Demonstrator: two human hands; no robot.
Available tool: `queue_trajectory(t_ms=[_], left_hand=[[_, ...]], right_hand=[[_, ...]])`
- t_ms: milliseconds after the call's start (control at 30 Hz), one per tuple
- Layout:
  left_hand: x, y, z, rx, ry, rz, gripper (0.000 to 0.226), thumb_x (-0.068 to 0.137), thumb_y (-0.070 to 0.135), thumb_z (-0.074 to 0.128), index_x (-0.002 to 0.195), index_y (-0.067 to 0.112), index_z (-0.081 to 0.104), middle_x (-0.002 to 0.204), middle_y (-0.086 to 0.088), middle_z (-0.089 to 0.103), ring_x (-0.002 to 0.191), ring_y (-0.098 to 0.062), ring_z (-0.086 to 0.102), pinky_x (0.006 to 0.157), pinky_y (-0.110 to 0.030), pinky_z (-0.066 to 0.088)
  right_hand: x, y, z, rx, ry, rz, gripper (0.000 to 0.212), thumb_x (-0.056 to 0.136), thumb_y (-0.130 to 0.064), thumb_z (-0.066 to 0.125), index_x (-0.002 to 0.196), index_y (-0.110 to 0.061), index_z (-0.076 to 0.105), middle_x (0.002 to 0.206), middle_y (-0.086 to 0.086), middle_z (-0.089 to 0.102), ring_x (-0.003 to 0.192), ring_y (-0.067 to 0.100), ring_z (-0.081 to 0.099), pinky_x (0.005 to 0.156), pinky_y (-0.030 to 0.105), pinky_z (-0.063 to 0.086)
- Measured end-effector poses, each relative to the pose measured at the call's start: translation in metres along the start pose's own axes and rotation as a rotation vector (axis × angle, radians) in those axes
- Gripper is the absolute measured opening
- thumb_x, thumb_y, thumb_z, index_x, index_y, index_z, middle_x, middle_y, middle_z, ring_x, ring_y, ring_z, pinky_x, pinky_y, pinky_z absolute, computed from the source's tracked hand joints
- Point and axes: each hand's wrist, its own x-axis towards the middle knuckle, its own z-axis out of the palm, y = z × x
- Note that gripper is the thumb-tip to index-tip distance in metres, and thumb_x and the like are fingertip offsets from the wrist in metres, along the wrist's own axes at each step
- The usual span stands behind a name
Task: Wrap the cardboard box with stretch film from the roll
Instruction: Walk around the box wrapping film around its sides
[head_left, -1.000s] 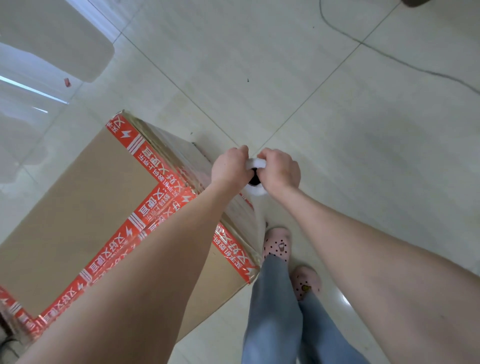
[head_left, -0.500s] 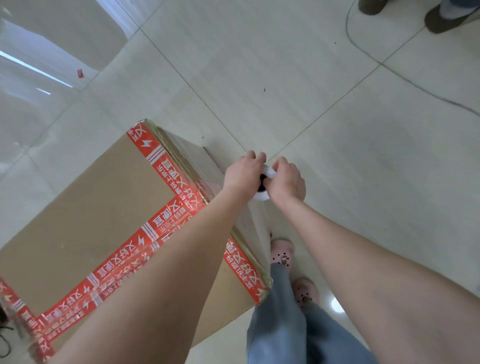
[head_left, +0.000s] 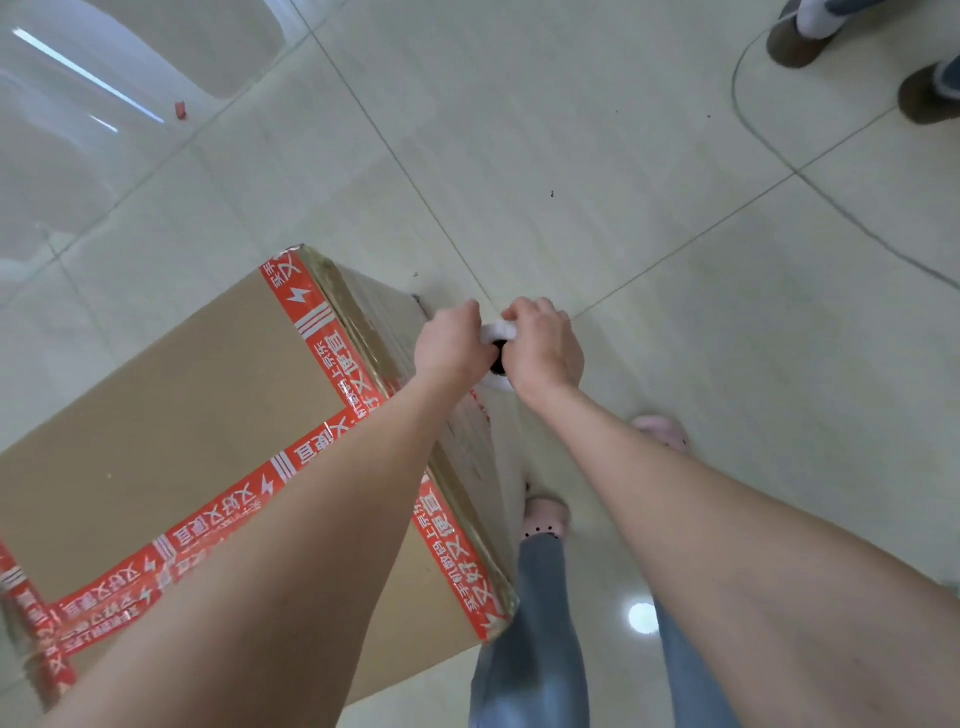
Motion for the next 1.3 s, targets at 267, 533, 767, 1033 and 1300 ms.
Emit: queue_trajectory(t_ms=[267, 533, 767, 1033, 1300], left_hand=[[0.005, -0.004, -0.012, 0.036, -0.02, -0.133, 0.023, 0.08, 0.023, 0.062, 0.09, 0.009, 0.047, 0.097, -0.012, 0.058, 0.087, -0.032, 0.059, 0.061, -0.032, 0.037], [0.029, 0.007, -0.018, 0.25, 0.004, 0.157, 0.018, 0.086, 0.019, 0.052, 0.104, 0.014, 0.053, 0.098, -0.007, 0.054, 0.086, -0.031, 0.06, 0.057, -0.032, 0.036], [0.04, -0.014, -0.034, -0.039, 0.122, -0.124, 0.015, 0.079, 0.021, 0.055, 0.09, 0.012, 0.052, 0.077, -0.006, 0.05, 0.074, -0.029, 0.052, 0.057, -0.031, 0.033], [0.05, -0.026, -0.047, -0.043, 0.095, -0.343, 0.026, 0.084, 0.02, 0.058, 0.105, 0.008, 0.05, 0.102, -0.014, 0.059, 0.092, -0.034, 0.059, 0.061, -0.033, 0.038], [0.055, -0.014, -0.049, 0.158, 0.003, -0.006, 0.032, 0.088, 0.012, 0.053, 0.12, 0.015, 0.048, 0.112, -0.007, 0.051, 0.102, -0.026, 0.053, 0.061, -0.035, 0.038]], right_hand=[[0.011, -0.009, 0.001, 0.03, -0.107, 0.181, 0.037, 0.084, -0.024, 0.065, 0.114, -0.013, 0.048, 0.121, 0.01, 0.05, 0.106, 0.031, 0.057, 0.071, 0.03, 0.035], [0.031, -0.014, -0.003, -0.087, -0.083, 0.022, 0.018, 0.083, -0.022, 0.053, 0.1, -0.021, 0.059, 0.106, 0.006, 0.059, 0.095, 0.031, 0.06, 0.071, 0.031, 0.039], [0.06, -0.048, -0.005, -0.12, -0.056, -0.178, 0.033, 0.088, -0.009, 0.046, 0.115, -0.026, 0.057, 0.117, 0.001, 0.057, 0.107, 0.027, 0.053, 0.074, 0.034, 0.042], [0.078, -0.065, -0.003, -0.025, -0.231, 0.043, 0.024, 0.081, -0.021, 0.064, 0.092, -0.027, 0.043, 0.103, 0.004, 0.06, 0.083, 0.027, 0.057, 0.063, 0.029, 0.037], [0.077, -0.067, -0.003, -0.001, -0.248, 0.06, 0.017, 0.085, -0.029, 0.057, 0.103, -0.027, 0.054, 0.106, 0.009, 0.062, 0.097, 0.029, 0.061, 0.07, 0.028, 0.038]])
